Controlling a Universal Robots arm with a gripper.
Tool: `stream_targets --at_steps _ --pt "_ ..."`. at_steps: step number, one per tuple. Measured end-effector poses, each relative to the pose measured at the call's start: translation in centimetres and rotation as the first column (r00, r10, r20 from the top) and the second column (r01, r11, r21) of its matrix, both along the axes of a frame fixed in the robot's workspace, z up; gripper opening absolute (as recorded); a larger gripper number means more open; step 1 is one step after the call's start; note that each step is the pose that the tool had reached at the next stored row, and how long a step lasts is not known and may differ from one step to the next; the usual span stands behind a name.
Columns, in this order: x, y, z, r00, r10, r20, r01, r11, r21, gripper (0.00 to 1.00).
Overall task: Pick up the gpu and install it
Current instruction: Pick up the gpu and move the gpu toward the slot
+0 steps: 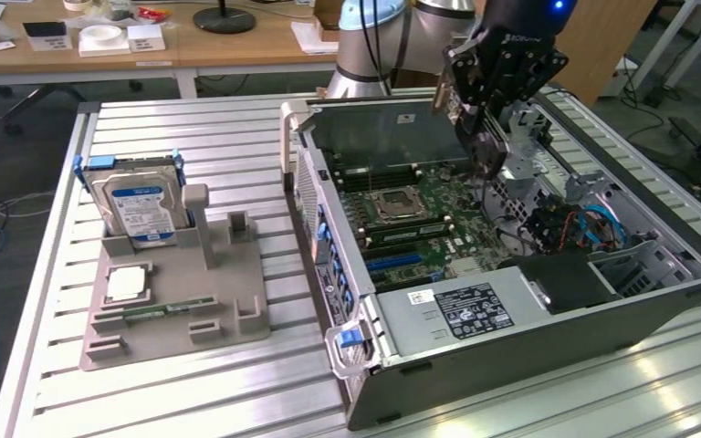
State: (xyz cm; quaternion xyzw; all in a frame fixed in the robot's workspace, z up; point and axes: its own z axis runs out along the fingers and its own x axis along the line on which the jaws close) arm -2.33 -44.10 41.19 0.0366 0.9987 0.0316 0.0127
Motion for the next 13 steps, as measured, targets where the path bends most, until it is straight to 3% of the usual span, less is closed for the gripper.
stream_targets --at_steps 13 --pt "2.0 0.00 0.00 1.0000 0.000 -0.0001 0.000 1.0000 -0.0001 0.27"
